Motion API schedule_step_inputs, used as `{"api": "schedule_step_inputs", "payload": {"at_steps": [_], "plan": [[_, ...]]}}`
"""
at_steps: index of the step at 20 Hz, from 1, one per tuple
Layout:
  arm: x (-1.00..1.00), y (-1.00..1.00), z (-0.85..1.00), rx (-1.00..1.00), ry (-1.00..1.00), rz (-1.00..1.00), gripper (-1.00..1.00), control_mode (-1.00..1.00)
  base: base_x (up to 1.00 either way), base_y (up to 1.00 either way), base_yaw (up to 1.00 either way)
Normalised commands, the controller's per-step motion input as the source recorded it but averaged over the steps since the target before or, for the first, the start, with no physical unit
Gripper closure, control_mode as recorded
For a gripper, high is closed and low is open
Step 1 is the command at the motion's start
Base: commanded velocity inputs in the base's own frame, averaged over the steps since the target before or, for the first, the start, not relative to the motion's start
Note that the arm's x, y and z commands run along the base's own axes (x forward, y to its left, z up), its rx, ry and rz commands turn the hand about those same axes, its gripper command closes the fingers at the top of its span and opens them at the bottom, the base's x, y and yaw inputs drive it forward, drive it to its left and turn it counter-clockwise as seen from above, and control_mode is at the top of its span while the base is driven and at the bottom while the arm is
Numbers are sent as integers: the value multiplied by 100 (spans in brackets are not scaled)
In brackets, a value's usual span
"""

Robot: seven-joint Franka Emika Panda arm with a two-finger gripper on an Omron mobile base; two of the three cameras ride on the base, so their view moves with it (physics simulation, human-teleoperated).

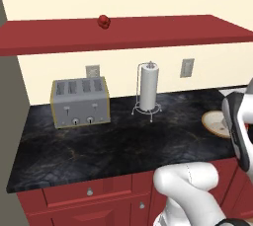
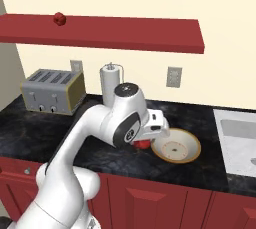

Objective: Pick the bell peppers from the cabinet and place them in one bowl. Pick the onion from the sink and place it in the other bowl.

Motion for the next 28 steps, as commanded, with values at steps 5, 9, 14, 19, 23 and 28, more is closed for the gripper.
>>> {"api": "schedule_step_inputs", "payload": {"at_steps": [5, 9, 14, 19, 23, 28], "plan": [[61, -10, -28, 0, -9, 6, 100, -100, 0, 0, 0], [69, -40, -36, 0, -1, 1, 100, -100, 0, 0, 0], [58, -46, -38, 0, 0, 0, 100, -100, 0, 0, 0], [46, -33, -34, 0, 0, 0, 100, -100, 0, 0, 0], [37, -26, -35, 0, 0, 0, 100, -100, 0, 0, 0], [19, -23, -34, 0, 0, 0, 100, -100, 0, 0, 0]]}}
